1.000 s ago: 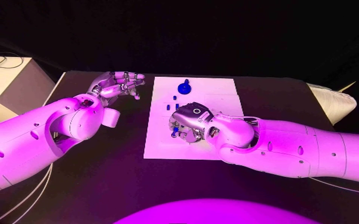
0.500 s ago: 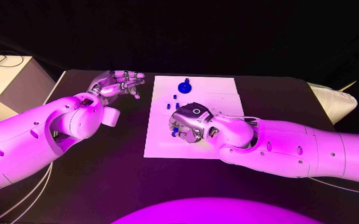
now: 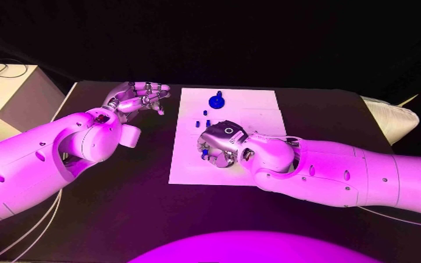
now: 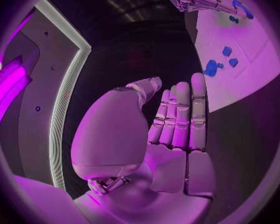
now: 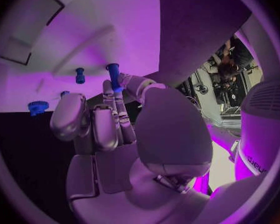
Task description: Assemble the parts on the task board
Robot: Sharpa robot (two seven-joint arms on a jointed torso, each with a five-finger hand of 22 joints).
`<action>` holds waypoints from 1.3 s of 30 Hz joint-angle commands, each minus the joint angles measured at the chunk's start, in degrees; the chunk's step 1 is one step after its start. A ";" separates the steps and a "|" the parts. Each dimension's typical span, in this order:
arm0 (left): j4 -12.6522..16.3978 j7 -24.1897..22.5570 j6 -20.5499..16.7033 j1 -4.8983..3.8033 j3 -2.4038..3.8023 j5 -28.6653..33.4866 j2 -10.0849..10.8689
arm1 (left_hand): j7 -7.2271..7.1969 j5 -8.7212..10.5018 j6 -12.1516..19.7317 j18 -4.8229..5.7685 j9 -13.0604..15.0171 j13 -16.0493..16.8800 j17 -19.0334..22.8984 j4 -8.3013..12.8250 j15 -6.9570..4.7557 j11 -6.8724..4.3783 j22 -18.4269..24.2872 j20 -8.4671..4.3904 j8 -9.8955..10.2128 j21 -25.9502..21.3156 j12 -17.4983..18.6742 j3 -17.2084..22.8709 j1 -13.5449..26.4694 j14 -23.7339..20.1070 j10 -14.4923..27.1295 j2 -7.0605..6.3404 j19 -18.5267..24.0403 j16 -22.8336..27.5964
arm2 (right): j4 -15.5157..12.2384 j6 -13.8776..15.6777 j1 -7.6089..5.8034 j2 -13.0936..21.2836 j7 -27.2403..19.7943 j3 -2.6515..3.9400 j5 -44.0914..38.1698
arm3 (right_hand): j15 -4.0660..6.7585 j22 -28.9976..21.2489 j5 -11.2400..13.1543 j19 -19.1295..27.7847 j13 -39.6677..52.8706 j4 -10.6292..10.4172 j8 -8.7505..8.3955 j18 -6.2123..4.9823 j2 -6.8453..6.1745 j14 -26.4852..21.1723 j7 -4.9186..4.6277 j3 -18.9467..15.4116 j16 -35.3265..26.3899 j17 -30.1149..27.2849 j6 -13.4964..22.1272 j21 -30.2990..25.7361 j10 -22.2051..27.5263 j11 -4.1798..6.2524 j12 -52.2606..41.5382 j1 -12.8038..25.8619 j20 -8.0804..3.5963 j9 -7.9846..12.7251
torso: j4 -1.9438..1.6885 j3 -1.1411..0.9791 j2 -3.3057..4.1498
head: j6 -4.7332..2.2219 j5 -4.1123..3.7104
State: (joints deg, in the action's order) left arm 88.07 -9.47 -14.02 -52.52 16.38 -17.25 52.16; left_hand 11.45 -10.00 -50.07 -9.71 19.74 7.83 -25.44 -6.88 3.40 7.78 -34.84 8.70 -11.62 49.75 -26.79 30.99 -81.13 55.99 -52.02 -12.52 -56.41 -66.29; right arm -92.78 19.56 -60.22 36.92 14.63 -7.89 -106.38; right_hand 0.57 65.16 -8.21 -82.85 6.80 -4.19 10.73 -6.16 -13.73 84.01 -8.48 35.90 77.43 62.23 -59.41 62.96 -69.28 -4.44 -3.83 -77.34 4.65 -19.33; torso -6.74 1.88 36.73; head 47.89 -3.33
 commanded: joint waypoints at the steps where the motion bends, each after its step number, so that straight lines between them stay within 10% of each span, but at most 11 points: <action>1: 0.16 -0.32 0.77 -0.01 0.05 0.24 -0.04 | 0.01 -0.30 -0.16 -0.89 0.07 -0.08 -0.04 -0.18 0.09 0.05 0.09 -0.06 -0.19 -0.23 -0.33 0.05 -0.53 -0.32 0.40 0.00 -0.46 0.05 | 0.34 -3.11 0.31 -0.28 -1.35 -0.34 1.06 | -0.73 -2.50 0.69 1.11 -1.82 -0.58 -1.43 -0.15 -2.46 0.20 -0.53 -1.52 -0.99 -1.83 2.07 -3.03 3.60 -0.93 0.31 1.54 0.62 0.55 | 0.03 -0.01 -0.03 | 0.02 0.03; 16: 0.14 -0.31 0.75 -0.01 0.05 0.24 0.05 | 0.01 -0.31 -0.17 -0.88 0.09 -0.11 -0.04 -0.29 0.10 0.06 0.11 -0.06 -0.21 -0.25 -0.38 0.04 -0.56 -0.33 0.47 0.05 -0.47 0.06 | 0.45 -1.02 0.41 0.34 -1.73 -0.54 1.47 | -1.08 -7.57 0.78 2.36 -3.06 -1.61 -4.00 -1.25 -0.48 -1.07 -0.48 -12.71 -3.34 -6.11 4.04 -9.48 10.09 -1.34 -0.32 -1.74 1.12 2.05 | 0.02 -0.04 -0.02 | 0.00 -0.03; 24: 0.10 -0.31 0.78 -0.01 0.05 0.24 0.04 | 0.01 -0.31 -0.17 -0.88 0.09 -0.11 -0.04 -0.29 0.10 0.06 0.11 -0.06 -0.21 -0.25 -0.38 0.04 -0.56 -0.33 0.47 0.05 -0.47 0.06 | 0.41 3.13 0.44 0.65 -1.50 -0.54 1.42 | -2.27 -10.98 0.28 2.84 -3.08 -11.73 -6.20 -1.77 0.13 -2.34 0.25 -25.54 -4.59 -9.12 5.57 -14.12 17.93 -2.59 -1.23 -11.24 2.07 3.75 | 0.00 -0.07 -0.01 | -0.28 -0.32; 39: 0.01 -0.30 0.87 -0.01 0.05 0.23 -0.07 | 0.01 -0.30 -0.14 -0.88 0.09 -0.12 -0.04 -0.34 0.10 0.06 0.12 -0.05 -0.19 -0.27 -0.41 0.01 -0.55 -0.34 0.49 0.02 -0.47 0.06 | -0.86 7.06 0.44 2.51 -1.11 -0.28 3.03 | -2.45 -10.82 -0.30 2.48 -3.04 -12.67 -7.16 -1.72 -0.46 -2.26 1.43 -27.02 -4.25 -9.03 9.03 -14.06 19.89 -3.11 -1.53 -12.39 2.33 5.01 | 0.00 -0.03 -0.06 | -0.78 -0.84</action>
State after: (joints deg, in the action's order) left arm 87.98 -9.42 -14.00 -52.51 16.38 -17.25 52.20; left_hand 11.45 -10.00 -50.07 -9.70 19.77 7.78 -25.44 -6.88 3.40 7.79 -34.78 8.70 -11.62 49.76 -27.01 31.00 -81.13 55.99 -52.02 -12.52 -56.41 -66.29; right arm -93.47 25.01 -59.80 39.29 13.70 -8.21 -104.13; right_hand -1.72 54.35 -8.30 -80.31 3.80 -16.86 3.95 -7.08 -13.97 81.86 -7.02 9.33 73.10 53.26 -50.69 48.79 -49.83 -7.58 -5.12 -89.22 6.59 -14.32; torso -6.72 1.85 36.70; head 47.19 -4.02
